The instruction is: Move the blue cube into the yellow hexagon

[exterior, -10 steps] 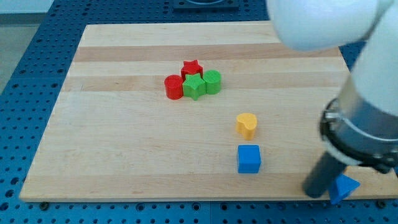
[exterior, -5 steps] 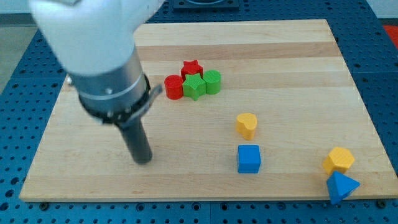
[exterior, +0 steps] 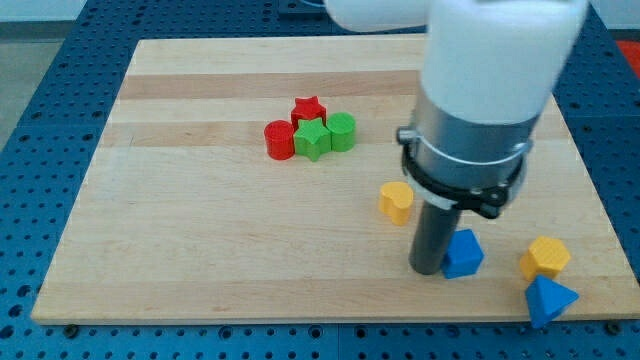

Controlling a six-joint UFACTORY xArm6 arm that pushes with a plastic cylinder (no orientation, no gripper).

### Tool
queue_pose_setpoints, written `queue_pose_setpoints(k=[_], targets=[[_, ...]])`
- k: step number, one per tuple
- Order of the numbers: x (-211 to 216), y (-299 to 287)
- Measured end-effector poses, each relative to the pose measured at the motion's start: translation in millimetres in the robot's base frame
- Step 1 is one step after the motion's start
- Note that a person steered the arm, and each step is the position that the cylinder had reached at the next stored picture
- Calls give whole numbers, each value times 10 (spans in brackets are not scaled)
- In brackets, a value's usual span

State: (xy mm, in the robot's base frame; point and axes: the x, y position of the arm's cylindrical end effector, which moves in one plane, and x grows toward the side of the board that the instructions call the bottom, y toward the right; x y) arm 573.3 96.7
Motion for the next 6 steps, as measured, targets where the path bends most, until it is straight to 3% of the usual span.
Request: queue_pose_setpoints(k=[2,3,6], targets=[[-141,-704],[-365,-751],[-90,-61]])
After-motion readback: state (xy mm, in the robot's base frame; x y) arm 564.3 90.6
